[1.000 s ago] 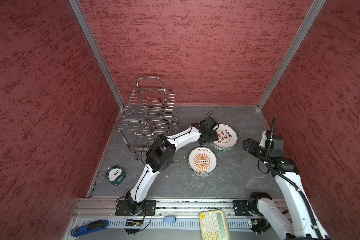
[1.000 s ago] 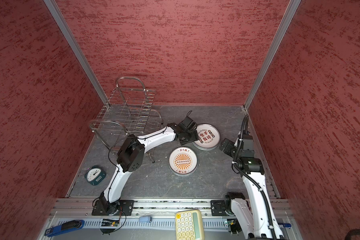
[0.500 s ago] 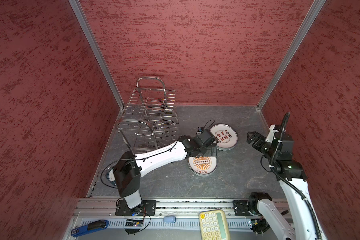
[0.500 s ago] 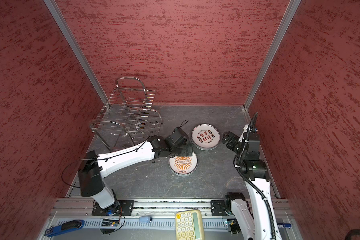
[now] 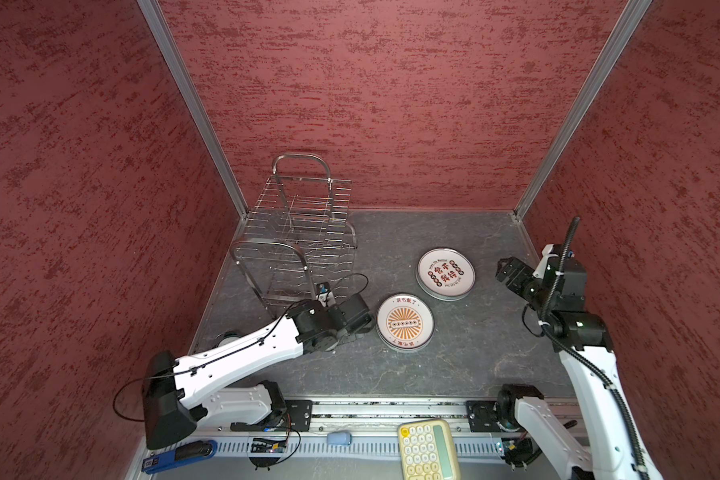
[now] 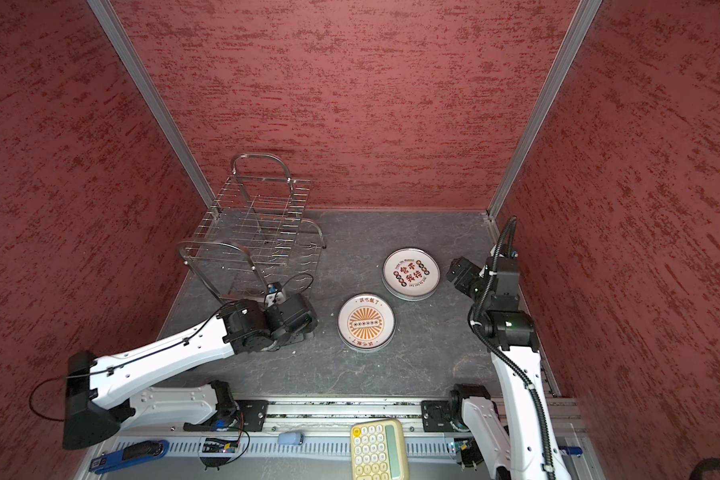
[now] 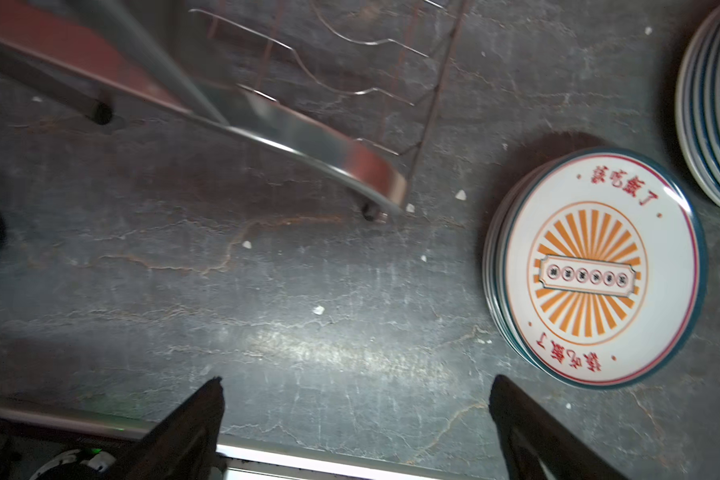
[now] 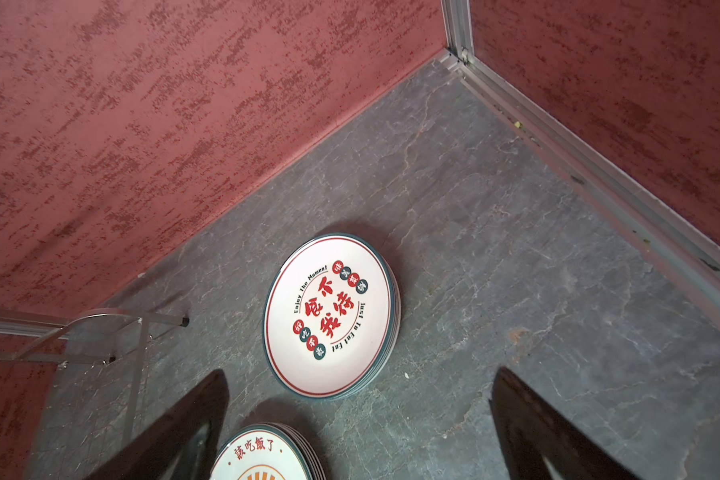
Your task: Unload the plates from the dish rack
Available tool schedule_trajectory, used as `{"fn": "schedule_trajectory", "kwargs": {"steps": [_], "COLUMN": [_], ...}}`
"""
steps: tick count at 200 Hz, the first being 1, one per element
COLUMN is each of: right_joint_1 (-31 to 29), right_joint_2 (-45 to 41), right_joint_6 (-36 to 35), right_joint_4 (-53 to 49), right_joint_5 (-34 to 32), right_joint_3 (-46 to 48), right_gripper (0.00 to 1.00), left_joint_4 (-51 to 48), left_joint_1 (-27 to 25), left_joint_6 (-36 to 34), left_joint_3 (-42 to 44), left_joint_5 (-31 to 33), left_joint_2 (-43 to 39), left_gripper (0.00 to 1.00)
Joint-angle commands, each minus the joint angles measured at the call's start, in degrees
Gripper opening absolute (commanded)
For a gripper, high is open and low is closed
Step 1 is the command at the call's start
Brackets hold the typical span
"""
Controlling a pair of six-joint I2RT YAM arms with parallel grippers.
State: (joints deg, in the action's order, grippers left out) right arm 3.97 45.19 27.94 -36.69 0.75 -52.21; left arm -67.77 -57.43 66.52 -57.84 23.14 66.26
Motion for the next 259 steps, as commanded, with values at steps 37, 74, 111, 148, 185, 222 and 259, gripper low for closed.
{"fn": "schedule_trajectory", "kwargs": {"steps": [37, 74, 111, 148, 185, 222, 259], "right_joint_1": [0.2, 0.0, -6.2, -22.0, -23.6, -23.6, -23.6], "right_joint_2": [-1.1, 4.8, 8.9, 10.8, 10.6, 12.4, 11.4], "right_joint_6": [-6.7, -6.4, -8.0, -14.8, -15.6, -16.4, -19.1], "right_joint_4": [3.1, -0.2, -0.2, 5.3, 16.0, 18.8, 23.4], "right_joint_5": [-4.2, -0.6, -4.0, -13.9, -11.7, -15.0, -19.3], "right_joint_3": [1.9, 0.2, -0.3, 0.8, 4.8, 5.5, 7.6], "right_gripper": [0.99, 0.99, 0.99, 0.99, 0.99, 0.99, 0.99], "left_joint_4": [-4.0, -2.1, 6.2, 11.3, 18.7, 21.7, 28.4], "left_joint_1": [10.6, 12.8, 17.5, 18.0, 18.3, 23.6, 29.7], "left_joint_6": [0.7, -3.3, -12.0, -19.4, -27.6, -31.7, -37.2], "left_joint_3": [6.1, 7.3, 10.2, 11.9, 12.9, 11.0, 11.1], "left_joint_5": [5.9, 6.4, 3.5, 8.7, 13.2, 12.9, 7.2], "left_joint_2": [-4.0, -6.2, -10.3, -13.7, -13.1, -9.2, -5.3], "left_gripper": [0.99, 1.0, 0.99, 1.0, 0.99, 0.99, 1.0]}}
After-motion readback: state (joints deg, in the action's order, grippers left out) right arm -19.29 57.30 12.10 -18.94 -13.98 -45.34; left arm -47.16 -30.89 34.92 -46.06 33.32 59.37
